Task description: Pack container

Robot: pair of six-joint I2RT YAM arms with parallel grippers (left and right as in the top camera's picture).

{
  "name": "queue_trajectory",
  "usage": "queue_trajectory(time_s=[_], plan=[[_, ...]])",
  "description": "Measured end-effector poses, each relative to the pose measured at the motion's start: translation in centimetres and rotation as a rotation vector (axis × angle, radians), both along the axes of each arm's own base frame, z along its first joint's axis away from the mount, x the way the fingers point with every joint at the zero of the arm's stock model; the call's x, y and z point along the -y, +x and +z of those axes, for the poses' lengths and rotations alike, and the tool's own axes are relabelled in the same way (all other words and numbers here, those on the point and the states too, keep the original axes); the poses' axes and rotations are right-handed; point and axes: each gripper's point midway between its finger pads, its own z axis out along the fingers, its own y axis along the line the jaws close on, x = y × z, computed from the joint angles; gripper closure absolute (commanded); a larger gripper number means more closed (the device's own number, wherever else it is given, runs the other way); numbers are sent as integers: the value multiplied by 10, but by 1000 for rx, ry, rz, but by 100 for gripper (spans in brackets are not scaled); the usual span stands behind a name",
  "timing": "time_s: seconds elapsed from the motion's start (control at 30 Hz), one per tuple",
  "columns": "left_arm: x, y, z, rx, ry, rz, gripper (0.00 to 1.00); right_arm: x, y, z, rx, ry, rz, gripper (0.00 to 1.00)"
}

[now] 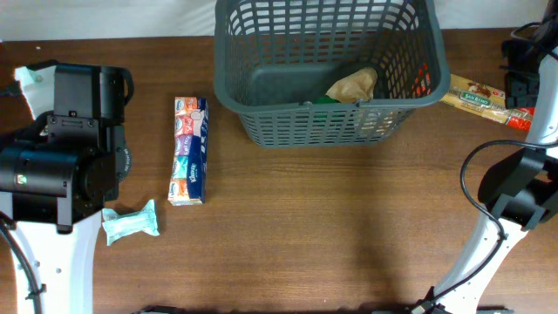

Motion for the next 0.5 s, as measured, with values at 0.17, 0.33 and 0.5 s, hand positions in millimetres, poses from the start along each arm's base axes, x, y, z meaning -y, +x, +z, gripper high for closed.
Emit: queue_trajectory(time_s=[0.17,0.33,0.5], plan=[[0,0,0,0,0,0,1,3,8,2,32,-14,-1,1],[0,0,0,0,0,0,0,5,11,-11,15,-7,-1,1],[0,0,0,0,0,0,0,5,12,-38,-32,13,-1,1]])
